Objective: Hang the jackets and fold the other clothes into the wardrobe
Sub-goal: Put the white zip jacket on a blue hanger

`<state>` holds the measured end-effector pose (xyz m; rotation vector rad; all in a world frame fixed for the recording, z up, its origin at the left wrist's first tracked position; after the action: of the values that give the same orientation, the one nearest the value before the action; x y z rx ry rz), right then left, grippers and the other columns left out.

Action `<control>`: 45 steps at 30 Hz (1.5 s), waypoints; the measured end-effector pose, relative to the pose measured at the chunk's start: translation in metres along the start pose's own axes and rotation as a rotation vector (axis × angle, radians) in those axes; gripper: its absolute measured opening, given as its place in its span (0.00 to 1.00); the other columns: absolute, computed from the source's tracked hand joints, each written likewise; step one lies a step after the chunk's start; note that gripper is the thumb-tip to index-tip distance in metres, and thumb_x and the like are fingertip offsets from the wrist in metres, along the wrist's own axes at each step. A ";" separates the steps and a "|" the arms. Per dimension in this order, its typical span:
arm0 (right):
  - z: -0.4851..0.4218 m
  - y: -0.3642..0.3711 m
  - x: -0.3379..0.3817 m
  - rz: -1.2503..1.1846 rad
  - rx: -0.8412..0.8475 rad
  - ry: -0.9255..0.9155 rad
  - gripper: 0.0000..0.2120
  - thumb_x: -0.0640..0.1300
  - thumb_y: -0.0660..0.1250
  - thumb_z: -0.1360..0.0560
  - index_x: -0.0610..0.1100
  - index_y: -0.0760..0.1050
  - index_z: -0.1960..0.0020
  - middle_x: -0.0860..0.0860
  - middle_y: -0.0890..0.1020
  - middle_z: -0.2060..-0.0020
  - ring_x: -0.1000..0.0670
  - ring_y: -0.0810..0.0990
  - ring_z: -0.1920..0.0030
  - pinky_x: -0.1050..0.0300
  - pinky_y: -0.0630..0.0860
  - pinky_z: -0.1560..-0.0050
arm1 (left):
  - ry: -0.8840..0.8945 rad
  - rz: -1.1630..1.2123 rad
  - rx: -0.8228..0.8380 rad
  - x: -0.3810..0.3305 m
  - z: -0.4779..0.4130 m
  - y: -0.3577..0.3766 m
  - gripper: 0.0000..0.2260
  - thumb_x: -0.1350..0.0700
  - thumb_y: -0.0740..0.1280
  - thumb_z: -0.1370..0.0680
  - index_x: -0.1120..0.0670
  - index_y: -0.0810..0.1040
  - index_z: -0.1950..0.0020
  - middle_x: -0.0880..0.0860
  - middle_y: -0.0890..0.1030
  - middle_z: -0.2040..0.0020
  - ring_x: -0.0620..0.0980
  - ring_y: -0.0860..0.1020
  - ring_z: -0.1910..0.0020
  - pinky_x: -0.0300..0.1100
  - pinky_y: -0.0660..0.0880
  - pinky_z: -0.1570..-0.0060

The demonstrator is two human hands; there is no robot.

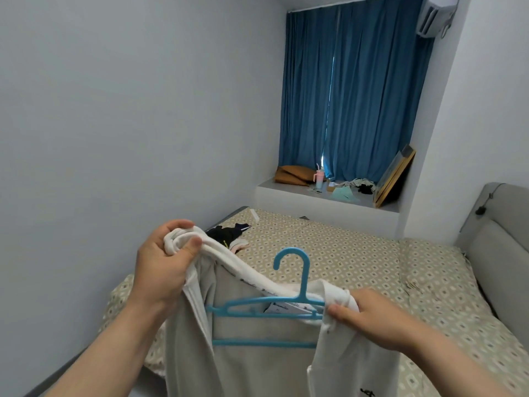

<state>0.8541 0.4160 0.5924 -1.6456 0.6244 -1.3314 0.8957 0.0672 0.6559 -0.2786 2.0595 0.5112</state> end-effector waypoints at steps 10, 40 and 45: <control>0.003 -0.020 -0.001 -0.017 -0.460 0.014 0.25 0.59 0.72 0.28 0.48 0.69 0.76 0.55 0.74 0.79 0.55 0.72 0.74 0.54 0.65 0.71 | -0.160 -0.163 0.614 -0.012 0.032 0.014 0.16 0.54 0.62 0.28 0.48 0.84 0.44 0.52 0.83 0.42 0.52 0.79 0.40 0.48 0.72 0.38; -0.008 -0.028 -0.004 0.011 -0.521 -0.081 0.23 0.60 0.71 0.28 0.48 0.70 0.74 0.56 0.75 0.75 0.54 0.73 0.71 0.55 0.64 0.70 | -1.123 0.015 0.712 0.058 0.043 -0.009 0.33 0.53 0.83 0.42 0.65 0.81 0.41 0.66 0.80 0.41 0.62 0.82 0.46 0.51 0.79 0.51; -0.013 -0.029 -0.005 -0.005 -0.483 -0.060 0.24 0.62 0.70 0.28 0.47 0.71 0.73 0.54 0.76 0.75 0.50 0.75 0.69 0.52 0.67 0.68 | -1.039 -0.151 0.684 0.051 0.039 -0.013 0.23 0.45 0.79 0.33 0.58 0.85 0.45 0.62 0.82 0.42 0.58 0.82 0.45 0.49 0.80 0.50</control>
<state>0.8357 0.4295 0.6152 -2.0609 0.9600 -1.1868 0.9040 0.0746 0.5910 0.2180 1.0724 -0.1662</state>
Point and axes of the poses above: each hand's wrist, its own z-axis away from the middle knuckle, its own y-axis out of the palm, x = y × z, the point moved 4 cm from there along -z, towards the middle knuckle
